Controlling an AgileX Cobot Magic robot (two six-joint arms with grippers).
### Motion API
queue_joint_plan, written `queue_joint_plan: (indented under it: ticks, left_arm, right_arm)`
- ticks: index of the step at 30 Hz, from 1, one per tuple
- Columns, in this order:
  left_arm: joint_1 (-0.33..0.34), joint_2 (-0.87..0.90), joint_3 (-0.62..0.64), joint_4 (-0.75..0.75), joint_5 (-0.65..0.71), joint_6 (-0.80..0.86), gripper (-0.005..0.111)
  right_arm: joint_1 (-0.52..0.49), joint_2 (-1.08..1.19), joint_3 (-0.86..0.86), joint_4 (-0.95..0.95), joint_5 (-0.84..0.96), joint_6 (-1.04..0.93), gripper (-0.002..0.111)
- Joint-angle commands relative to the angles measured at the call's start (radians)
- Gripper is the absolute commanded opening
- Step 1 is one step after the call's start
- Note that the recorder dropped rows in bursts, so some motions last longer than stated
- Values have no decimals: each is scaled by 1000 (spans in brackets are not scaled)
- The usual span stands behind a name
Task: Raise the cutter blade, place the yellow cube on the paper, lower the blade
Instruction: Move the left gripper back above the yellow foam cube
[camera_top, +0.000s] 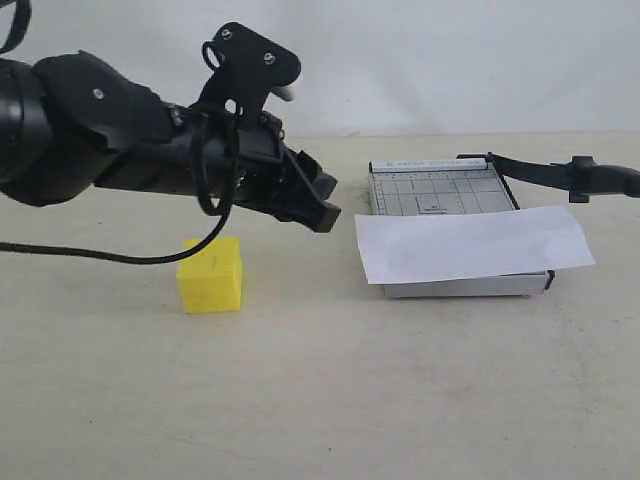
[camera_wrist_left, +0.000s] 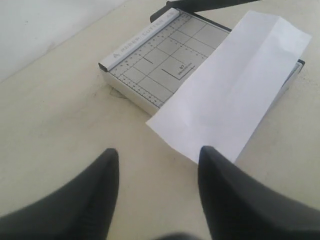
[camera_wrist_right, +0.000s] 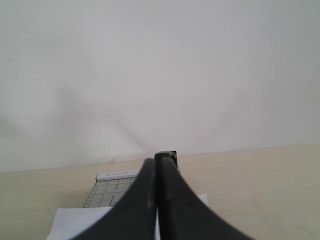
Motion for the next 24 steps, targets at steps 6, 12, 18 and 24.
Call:
queue_joint_plan:
  ticks: [6, 12, 18, 24]
  left_arm:
    - [1, -128, 72, 61, 103, -8, 47]
    - [1, -176, 74, 97, 205, 18, 47]
    - [1, -205, 77, 564, 246, -552, 47]
    - [-6, -227, 77, 1104, 235, -1234, 47]
  right_arm:
    - [3, -3, 0, -5, -13, 2, 0]
    - [3, -3, 0, -5, -13, 2, 0]
    - [3, -3, 0, -5, -13, 2, 0]
    - [3, -3, 0, -5, -13, 4, 0]
